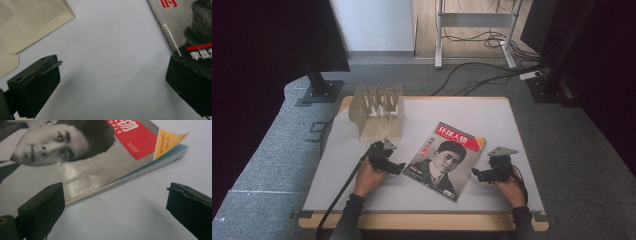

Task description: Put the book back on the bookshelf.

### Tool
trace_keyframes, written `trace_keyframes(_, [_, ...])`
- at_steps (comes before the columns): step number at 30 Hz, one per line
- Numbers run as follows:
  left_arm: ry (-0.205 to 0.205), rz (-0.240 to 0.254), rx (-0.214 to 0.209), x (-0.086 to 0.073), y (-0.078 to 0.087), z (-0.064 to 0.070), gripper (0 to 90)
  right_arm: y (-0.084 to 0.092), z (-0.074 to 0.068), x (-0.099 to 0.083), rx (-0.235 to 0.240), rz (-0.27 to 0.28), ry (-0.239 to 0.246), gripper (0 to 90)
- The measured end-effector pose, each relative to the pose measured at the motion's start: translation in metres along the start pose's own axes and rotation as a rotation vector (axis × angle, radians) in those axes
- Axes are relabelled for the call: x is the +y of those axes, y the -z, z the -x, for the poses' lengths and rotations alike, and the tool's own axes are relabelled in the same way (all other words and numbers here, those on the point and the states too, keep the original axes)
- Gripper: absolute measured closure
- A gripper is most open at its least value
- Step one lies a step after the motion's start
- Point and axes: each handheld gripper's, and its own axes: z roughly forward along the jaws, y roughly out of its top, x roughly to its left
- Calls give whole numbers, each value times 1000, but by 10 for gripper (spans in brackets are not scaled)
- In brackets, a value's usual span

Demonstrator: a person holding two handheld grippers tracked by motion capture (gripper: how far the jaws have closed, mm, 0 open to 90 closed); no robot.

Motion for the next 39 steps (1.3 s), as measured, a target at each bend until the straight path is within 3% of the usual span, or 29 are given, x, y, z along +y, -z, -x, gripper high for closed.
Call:
trace_keyframes(3, [-8, -16, 2, 7, -8, 0, 0, -10, 2, 8, 12, 0, -2, 20])
trace_keyframes(7, [1, -8, -28, 9, -13, 3, 0, -20, 1, 13, 15, -10, -3, 24])
trace_keyframes(12, [3, -12, -21, 8, -12, 6, 0, -31, -4, 16, 29, -38, -6, 30])
trace_keyframes(17, [-19, -18, -29, 7, -8, 15, 0, -33, -9, 15, 30, -28, -13, 20])
trace_keyframes(27, [-8, 14, -119, -9, 0, 40, 0, -34, -17, 16, 52, -30, 8, 22])
trace_keyframes(39, [-71, 20, -172, -20, 11, 64, 0, -46, -18, 26, 73, -30, 46, 12])
